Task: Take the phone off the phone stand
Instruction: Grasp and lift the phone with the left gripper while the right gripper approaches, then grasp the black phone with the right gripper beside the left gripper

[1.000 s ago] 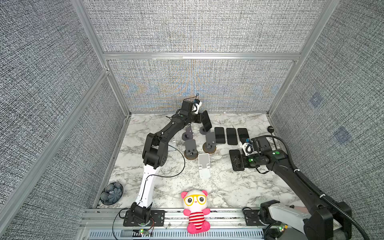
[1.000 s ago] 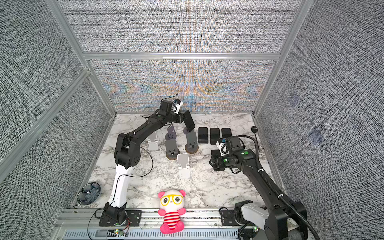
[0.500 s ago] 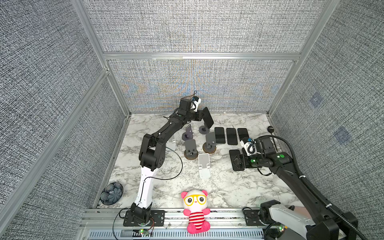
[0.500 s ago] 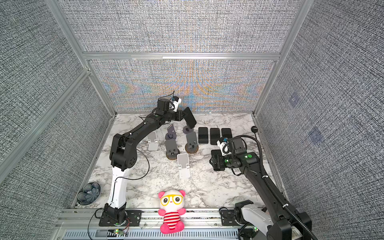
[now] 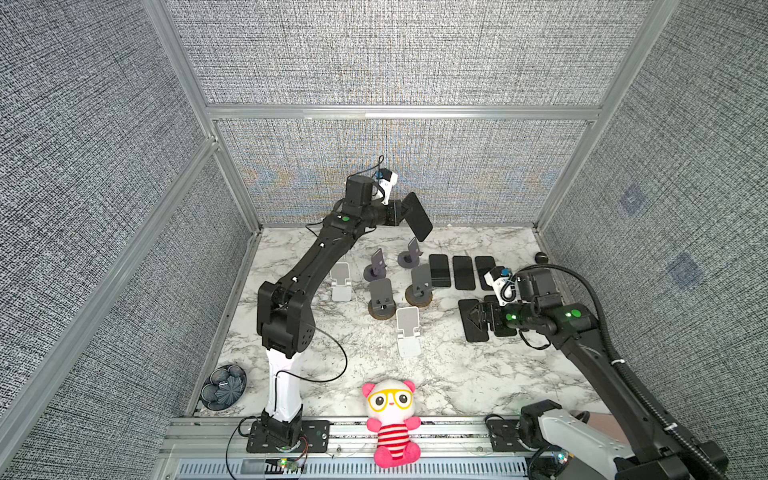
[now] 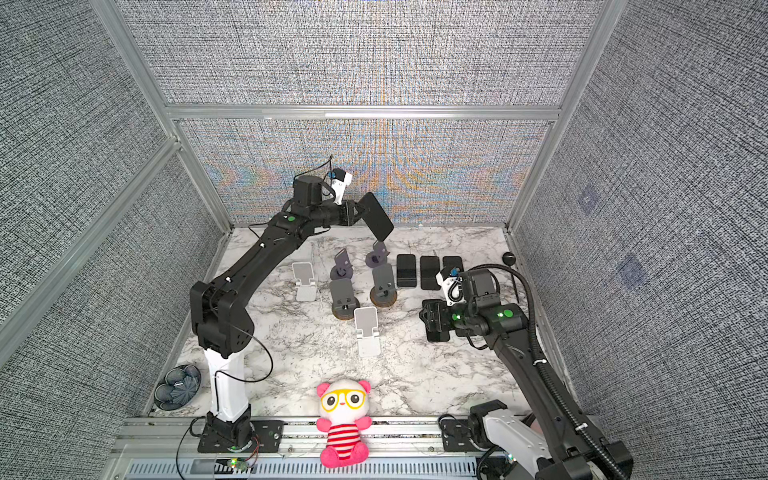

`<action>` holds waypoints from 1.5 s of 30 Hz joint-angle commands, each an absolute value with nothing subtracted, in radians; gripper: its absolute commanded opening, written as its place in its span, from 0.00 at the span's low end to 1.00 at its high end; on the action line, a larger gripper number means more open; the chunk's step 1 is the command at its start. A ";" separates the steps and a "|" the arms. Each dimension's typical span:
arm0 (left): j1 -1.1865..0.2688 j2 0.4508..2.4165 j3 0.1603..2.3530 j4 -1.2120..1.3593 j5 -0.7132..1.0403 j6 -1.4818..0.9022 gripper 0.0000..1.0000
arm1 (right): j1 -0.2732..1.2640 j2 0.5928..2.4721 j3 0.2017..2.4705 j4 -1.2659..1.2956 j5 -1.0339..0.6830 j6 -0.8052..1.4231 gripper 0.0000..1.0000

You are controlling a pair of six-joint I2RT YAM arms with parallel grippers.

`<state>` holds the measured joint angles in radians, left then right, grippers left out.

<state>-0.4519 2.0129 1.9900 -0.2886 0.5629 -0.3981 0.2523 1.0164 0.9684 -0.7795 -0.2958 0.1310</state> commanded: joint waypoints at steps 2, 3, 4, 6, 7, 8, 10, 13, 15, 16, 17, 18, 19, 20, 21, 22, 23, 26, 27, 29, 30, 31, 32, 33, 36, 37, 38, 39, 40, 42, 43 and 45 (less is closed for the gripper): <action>-0.452 1.931 1.969 -0.422 0.623 -0.449 0.00 | 0.258 1.040 1.037 -0.818 -0.307 0.114 0.80; -0.451 1.914 1.955 -0.449 0.640 -0.467 0.00 | 0.261 1.047 1.056 -0.826 -0.305 0.112 0.80; -0.451 1.898 1.946 -0.470 0.658 -0.484 0.00 | 0.267 1.056 1.077 -0.834 -0.301 0.110 0.79; -0.451 1.872 1.932 -0.496 0.697 -0.522 0.00 | 0.278 1.074 1.117 -0.848 -0.291 0.106 0.78; -0.451 1.858 1.918 -0.507 0.719 -0.541 0.00 | 0.285 1.084 1.140 -0.859 -0.283 0.102 0.77; -0.452 1.845 1.903 -0.516 0.738 -0.552 0.00 | 0.293 1.093 1.159 -0.867 -0.275 0.099 0.77; -0.451 1.812 1.862 -0.536 0.781 -0.569 0.00 | 0.317 1.115 1.205 -0.888 -0.253 0.093 0.76; -0.451 1.757 1.784 -0.566 0.822 -0.556 0.00 | 0.365 1.153 1.270 -0.911 -0.215 0.085 0.76; -0.451 1.721 1.709 -0.545 0.845 -0.552 0.00 | 0.403 1.183 1.311 -0.922 -0.187 0.084 0.76; -0.451 1.706 1.671 -0.529 0.864 -0.552 0.00 | 0.425 1.202 1.334 -0.928 -0.174 0.084 0.76; -0.452 1.698 1.642 -0.520 0.874 -0.551 0.00 | 0.448 1.218 1.351 -0.932 -0.162 0.082 0.77; -0.451 1.691 1.615 -0.509 0.887 -0.549 0.00 | 0.474 1.238 1.375 -0.937 -0.148 0.080 0.79; -0.452 1.688 1.588 -0.491 0.903 -0.550 0.00 | 0.499 1.256 1.397 -0.939 -0.131 0.076 0.81; -0.451 1.686 1.567 -0.475 0.916 -0.554 0.00 | 0.520 1.277 1.416 -0.941 -0.118 0.070 0.85; -0.451 1.686 1.547 -0.456 0.935 -0.559 0.00 | 0.541 1.301 1.439 -0.945 -0.099 0.064 0.88; -0.451 1.688 1.531 -0.440 0.957 -0.565 0.00 | 0.558 1.326 1.463 -0.949 -0.084 0.060 0.91; -0.451 1.692 1.524 -0.434 0.972 -0.566 0.00 | 0.572 1.346 1.484 -0.954 -0.075 0.056 0.92; -0.450 1.705 1.511 -0.436 1.012 -0.566 0.00 | 0.610 1.401 1.538 -0.948 -0.052 0.054 0.96; -0.450 1.707 1.502 -0.433 1.025 -0.569 0.00 | 0.624 1.420 1.553 -0.939 -0.049 0.057 0.96; -0.451 1.704 1.483 -0.421 1.042 -0.576 0.00 | 0.645 1.455 1.572 -0.919 -0.048 0.063 0.97; -0.450 1.701 1.474 -0.410 1.047 -0.582 0.00 | 0.656 1.473 1.583 -0.913 -0.048 0.069 0.97; -0.449 1.699 1.468 -0.401 1.049 -0.587 0.00 | 0.665 1.493 1.595 -0.910 -0.044 0.072 0.97; -0.448 1.697 1.464 -0.396 1.051 -0.591 0.00 | 0.672 1.508 1.603 -0.908 -0.039 0.074 0.97; -0.446 1.697 1.461 -0.391 1.053 -0.596 0.00 | 0.679 1.524 1.609 -0.903 -0.033 0.079 0.97; -0.444 1.698 1.460 -0.382 1.058 -0.612 0.00 | 0.699 1.552 1.617 -0.882 -0.034 0.085 0.96; -0.442 1.698 1.458 -0.378 1.060 -0.615 0.00 | 0.705 1.556 1.615 -0.871 -0.033 0.087 0.95; -0.442 1.696 1.453 -0.373 1.061 -0.618 0.00 | 0.711 1.563 1.613 -0.865 -0.031 0.090 0.94; -0.443 1.696 1.450 -0.367 1.062 -0.621 0.00 | 0.713 1.571 1.612 -0.861 -0.030 0.092 0.93; -0.442 1.694 1.446 -0.364 1.064 -0.624 0.00 | 0.712 1.579 1.615 -0.865 -0.030 0.094 0.92; -0.441 1.696 1.445 -0.362 1.066 -0.627 0.00 | 0.715 1.598 1.622 -0.873 -0.022 0.100 0.89; -0.440 1.698 1.444 -0.362 1.066 -0.627 0.00 | 0.716 1.600 1.621 -0.871 -0.022 0.100 0.87; -0.439 1.699 1.443 -0.362 1.066 -0.630 0.00 | 0.718 1.606 1.618 -0.863 -0.025 0.105 0.84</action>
